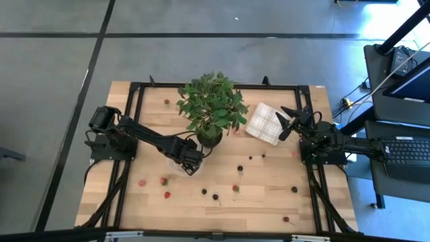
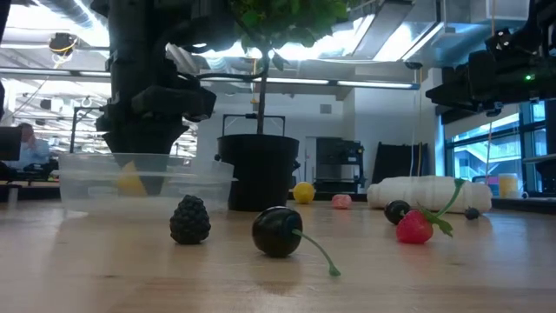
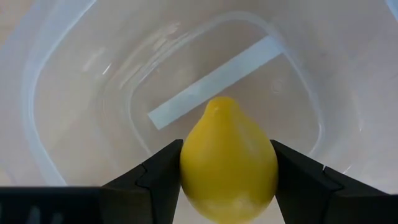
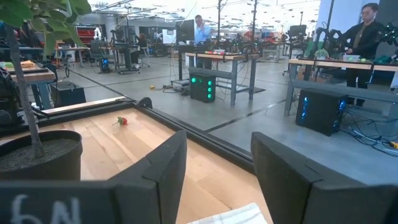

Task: Pick and placing Produce into tupperware
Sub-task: Put the yellow lemon into the transparent bin

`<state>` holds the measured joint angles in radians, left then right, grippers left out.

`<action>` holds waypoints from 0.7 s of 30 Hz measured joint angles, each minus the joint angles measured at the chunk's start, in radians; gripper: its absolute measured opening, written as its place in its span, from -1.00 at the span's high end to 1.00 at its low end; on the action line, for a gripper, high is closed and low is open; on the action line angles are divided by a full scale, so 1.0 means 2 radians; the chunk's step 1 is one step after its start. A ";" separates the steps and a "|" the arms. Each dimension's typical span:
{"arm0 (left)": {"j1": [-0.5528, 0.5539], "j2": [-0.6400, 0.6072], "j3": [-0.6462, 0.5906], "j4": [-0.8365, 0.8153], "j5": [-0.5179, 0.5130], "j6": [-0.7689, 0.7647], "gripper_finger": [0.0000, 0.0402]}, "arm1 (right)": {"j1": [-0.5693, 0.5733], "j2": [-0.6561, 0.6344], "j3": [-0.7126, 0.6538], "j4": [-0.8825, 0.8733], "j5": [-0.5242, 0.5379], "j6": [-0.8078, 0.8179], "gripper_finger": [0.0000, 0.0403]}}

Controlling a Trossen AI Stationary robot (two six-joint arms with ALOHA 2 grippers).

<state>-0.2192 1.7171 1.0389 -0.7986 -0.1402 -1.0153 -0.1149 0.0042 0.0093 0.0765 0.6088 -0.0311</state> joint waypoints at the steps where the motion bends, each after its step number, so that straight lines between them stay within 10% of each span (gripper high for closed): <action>1: 0.000 0.000 0.000 0.000 0.000 0.000 -0.02 | 0.000 0.000 0.000 0.000 0.000 0.000 0.10; 21: 0.000 0.000 0.000 0.000 0.024 0.001 -0.17 | 0.000 0.000 0.000 0.000 0.000 0.000 0.10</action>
<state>-0.2188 1.7168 1.0389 -0.7986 -0.0930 -1.0134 -0.1149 0.0042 0.0093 0.0763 0.6087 -0.0311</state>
